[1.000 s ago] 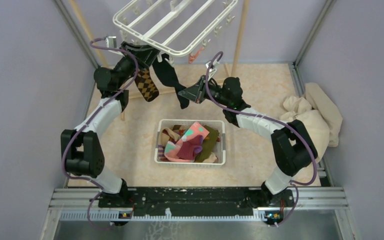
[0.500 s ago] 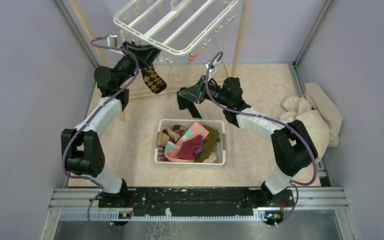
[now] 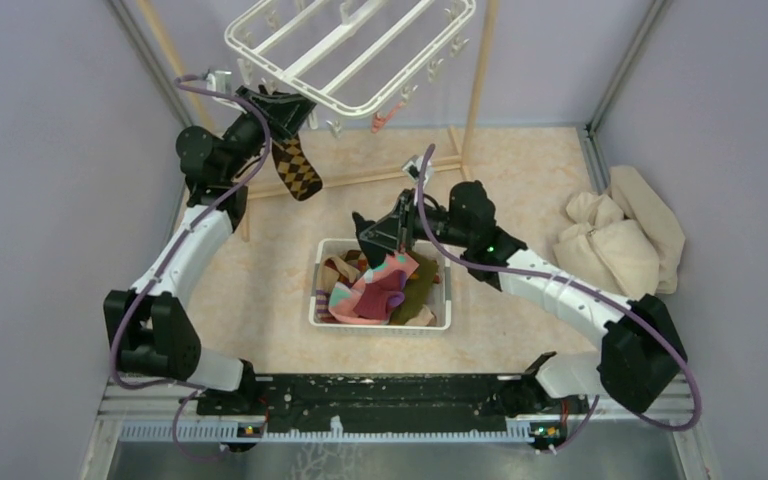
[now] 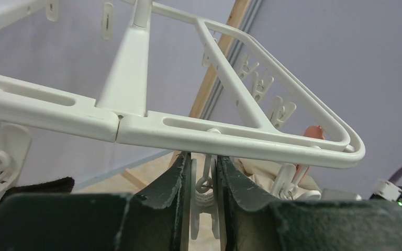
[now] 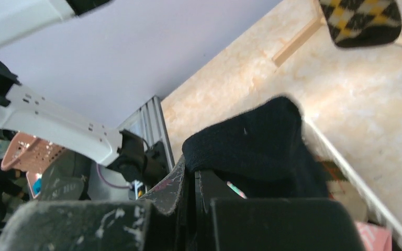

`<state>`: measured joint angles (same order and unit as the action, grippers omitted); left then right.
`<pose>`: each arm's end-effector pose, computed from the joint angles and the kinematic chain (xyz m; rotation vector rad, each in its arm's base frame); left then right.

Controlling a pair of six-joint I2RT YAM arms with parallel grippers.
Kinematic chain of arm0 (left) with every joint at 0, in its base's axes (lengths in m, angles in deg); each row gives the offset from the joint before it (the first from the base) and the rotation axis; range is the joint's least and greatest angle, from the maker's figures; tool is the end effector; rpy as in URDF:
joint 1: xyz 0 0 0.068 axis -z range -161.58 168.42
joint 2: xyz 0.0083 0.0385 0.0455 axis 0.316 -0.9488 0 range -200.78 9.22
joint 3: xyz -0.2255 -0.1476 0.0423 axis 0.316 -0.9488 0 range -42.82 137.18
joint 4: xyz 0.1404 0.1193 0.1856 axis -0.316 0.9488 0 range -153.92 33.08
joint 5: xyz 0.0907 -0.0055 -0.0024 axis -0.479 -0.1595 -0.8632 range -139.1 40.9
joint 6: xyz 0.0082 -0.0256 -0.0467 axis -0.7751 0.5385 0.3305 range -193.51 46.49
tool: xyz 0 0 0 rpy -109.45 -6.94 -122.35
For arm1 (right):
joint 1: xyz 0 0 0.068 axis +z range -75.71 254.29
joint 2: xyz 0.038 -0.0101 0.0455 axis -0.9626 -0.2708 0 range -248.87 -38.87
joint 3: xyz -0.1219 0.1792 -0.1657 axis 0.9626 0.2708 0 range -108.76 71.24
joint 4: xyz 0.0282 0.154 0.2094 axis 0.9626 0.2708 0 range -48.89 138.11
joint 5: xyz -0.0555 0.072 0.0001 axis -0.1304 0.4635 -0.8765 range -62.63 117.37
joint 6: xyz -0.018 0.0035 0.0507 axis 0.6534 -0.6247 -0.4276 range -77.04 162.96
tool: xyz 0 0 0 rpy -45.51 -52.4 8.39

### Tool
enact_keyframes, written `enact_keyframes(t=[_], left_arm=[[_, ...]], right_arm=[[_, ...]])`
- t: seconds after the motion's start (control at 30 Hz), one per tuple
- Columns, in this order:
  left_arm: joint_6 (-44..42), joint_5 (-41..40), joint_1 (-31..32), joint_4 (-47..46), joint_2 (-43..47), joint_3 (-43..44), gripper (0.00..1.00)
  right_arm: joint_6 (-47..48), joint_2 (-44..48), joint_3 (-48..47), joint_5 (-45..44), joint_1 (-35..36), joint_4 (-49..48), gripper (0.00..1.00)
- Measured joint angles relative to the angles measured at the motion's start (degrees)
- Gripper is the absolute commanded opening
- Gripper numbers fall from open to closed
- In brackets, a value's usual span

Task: Remove the socks clipped to the hanger
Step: Place the sock in the bin.

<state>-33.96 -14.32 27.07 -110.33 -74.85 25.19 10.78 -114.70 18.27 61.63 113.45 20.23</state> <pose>0.3271 -0.0702 0.4181 0.2756 1.1752 -1.0573 0.2260 0.2099 0.3261 -0.6181 1.6916 1.4044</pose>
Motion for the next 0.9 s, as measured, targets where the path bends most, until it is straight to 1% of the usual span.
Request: enact_keyframes(t=[0.1,0.23,0.33,0.67,0.9], left_arm=[[-2.2,-1.2,0.0,3.7,2.1,0.1,0.08],[-4.0,-2.6,0.3,7.9,3.8,0.4,0.12],[-5.3,-4.2,1.0,10.5,5.2,0.4,0.13],[-8.2,-8.0,1.6,15.5,9.0,0.4,0.12],[-9.0,-10.9,2.2,18.6,12.2,0.4,0.12]], right_arm=[[1.6,3.7,2.9,-0.5,1.2,4.3,0.0],[2.8,7.1,5.8,-2.0,2.0,8.7,0.0],[3.6,8.9,7.3,-3.4,2.9,11.4,0.0],[5.2,9.7,11.8,-9.2,3.8,17.0,0.0],[6.6,9.7,12.0,-12.5,4.0,20.3,0.0]])
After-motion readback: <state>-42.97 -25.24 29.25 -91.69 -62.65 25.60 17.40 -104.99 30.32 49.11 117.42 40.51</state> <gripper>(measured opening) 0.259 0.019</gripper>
